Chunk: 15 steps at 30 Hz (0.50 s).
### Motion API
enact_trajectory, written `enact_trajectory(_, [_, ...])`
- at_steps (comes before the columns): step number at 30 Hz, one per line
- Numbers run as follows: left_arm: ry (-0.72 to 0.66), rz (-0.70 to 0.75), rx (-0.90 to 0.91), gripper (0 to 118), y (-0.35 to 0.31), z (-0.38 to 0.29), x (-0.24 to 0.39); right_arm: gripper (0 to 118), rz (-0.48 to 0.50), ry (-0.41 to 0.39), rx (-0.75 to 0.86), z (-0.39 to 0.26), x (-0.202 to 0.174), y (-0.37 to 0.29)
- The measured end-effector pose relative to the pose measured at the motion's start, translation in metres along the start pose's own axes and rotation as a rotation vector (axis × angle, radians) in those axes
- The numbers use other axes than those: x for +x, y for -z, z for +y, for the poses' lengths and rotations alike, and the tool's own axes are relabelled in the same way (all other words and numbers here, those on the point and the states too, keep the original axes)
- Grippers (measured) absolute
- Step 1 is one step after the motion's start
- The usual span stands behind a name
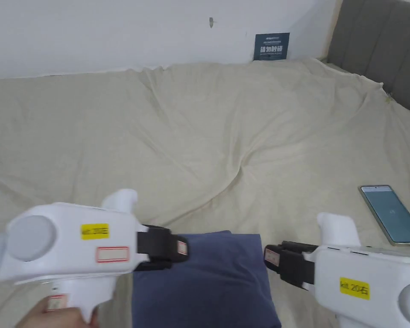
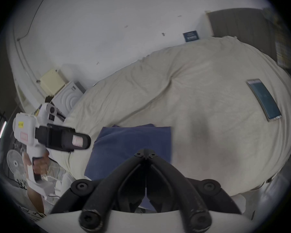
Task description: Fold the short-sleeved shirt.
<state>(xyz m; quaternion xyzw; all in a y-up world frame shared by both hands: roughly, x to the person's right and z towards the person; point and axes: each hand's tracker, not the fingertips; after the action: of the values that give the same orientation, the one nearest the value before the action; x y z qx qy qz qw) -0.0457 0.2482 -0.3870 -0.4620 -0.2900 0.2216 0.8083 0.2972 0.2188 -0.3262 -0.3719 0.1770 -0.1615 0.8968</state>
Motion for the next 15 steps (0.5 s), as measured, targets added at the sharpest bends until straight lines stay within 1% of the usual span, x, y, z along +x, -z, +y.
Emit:
enact_trajectory(3, [-0.048,0.089,0.059,4,-0.033,-0.002,-0.034,0,0.019,-0.024,-0.021,-0.001,-0.025,0.022])
enact_trajectory(4, [-0.065,0.119,0.083,4,-0.041,-0.004,-0.045,0,0.020,-0.055,-0.020,-0.003,-0.034,0.033])
enact_trajectory(5, [-0.105,0.108,0.074,4,-0.047,-0.010,-0.051,0,-0.004,-0.102,-0.022,-0.005,-0.042,0.044])
enact_trajectory(7, [-0.115,0.071,0.057,4,-0.053,-0.017,-0.063,0,-0.097,-0.169,-0.088,-0.010,-0.053,0.064])
enact_trajectory(9, [-0.141,0.062,0.060,4,-0.052,-0.022,-0.069,0,-0.232,-0.218,-0.157,-0.017,-0.057,0.083])
enact_trajectory(10, [-0.153,0.050,0.059,10,-0.051,-0.024,-0.072,0,-0.273,-0.226,-0.171,-0.022,-0.055,0.090])
enact_trajectory(11, [-0.155,0.044,0.054,27,-0.047,-0.023,-0.074,0,-0.234,-0.215,-0.157,-0.027,-0.050,0.093])
enact_trajectory(12, [-0.165,0.034,0.050,55,-0.043,-0.023,-0.075,0,-0.223,-0.197,-0.160,-0.029,-0.047,0.094])
enact_trajectory(13, [-0.180,0.017,0.038,98,-0.036,-0.020,-0.077,0,-0.196,-0.139,-0.150,-0.029,-0.045,0.091])
enact_trajectory(14, [-0.174,0.005,-0.005,118,-0.028,-0.019,-0.078,0,-0.194,-0.147,-0.146,-0.026,-0.043,0.088])
enact_trajectory(15, [-0.179,-0.018,-0.022,117,-0.021,-0.019,-0.078,0,-0.186,-0.146,-0.150,-0.024,-0.041,0.087])
